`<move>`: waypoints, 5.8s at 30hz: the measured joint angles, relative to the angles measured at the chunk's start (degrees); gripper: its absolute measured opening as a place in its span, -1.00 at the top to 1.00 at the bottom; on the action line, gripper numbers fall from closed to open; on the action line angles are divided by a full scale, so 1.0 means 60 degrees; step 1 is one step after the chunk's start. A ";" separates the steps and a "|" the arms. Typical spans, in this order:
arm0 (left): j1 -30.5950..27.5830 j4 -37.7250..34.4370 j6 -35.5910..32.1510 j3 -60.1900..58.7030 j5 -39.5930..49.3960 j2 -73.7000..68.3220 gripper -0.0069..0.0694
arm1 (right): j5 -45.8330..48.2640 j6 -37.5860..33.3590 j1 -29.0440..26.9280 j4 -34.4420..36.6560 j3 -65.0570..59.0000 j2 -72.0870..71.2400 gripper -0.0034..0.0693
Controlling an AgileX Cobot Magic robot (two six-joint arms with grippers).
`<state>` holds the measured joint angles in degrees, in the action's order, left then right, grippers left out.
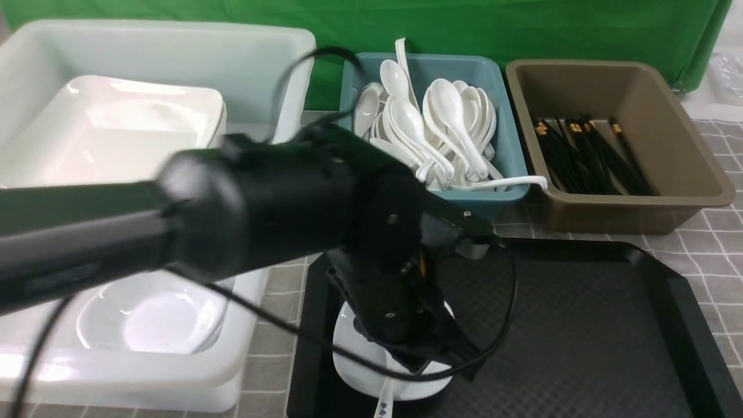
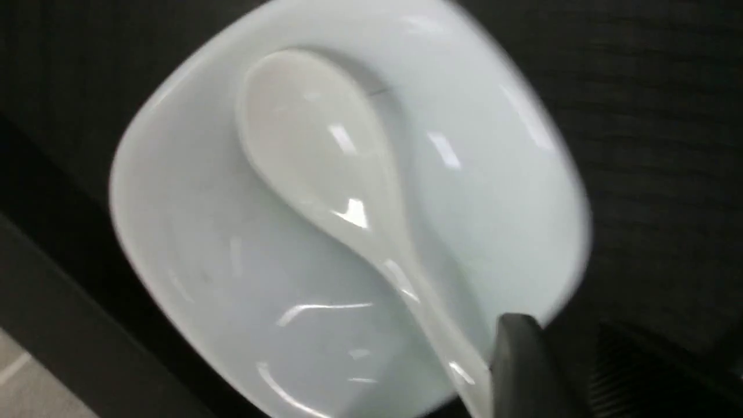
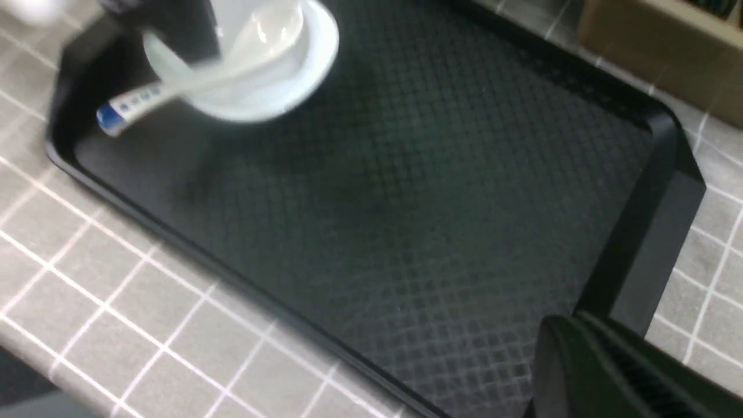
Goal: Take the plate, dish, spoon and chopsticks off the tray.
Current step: Use the left arm to grab a soup spoon from the plate, then use the left arm to put the soup spoon into the small storage box in the middle, then use the left arm to grab a small plate from the dinner plate, then use the left arm to put the small plate into the large storage box on the left
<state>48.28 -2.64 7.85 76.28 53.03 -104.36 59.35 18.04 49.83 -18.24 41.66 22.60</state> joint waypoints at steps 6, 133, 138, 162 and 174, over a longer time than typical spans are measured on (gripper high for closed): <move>-0.0010 0.0686 0.0770 0.0269 -0.0188 -0.0791 -0.29 | -0.0041 -0.0078 0.0000 0.0011 -0.0024 -0.0511 0.83; -0.1119 0.4756 -0.1734 -0.3586 0.0020 0.6659 0.75 | -0.2880 -0.0711 0.0000 0.0570 -0.0031 0.1205 0.66; -0.2385 0.4411 -0.2487 -0.4537 -0.0633 0.6381 0.75 | -0.3130 -0.0699 0.0000 0.0579 -0.0031 0.1899 0.66; -0.3377 0.3233 -0.3315 -0.4897 -0.1622 0.5241 -0.23 | -0.3098 -0.0893 0.0000 0.1569 -0.0031 0.2141 0.66; -0.3377 0.2489 -0.3182 -0.4725 -0.1470 0.7664 -0.66 | -0.3054 -0.0893 0.0000 0.1748 -0.0031 0.2133 0.66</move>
<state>28.02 12.29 -11.24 47.93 44.21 -58.38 41.03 12.68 49.83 -7.75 41.48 35.39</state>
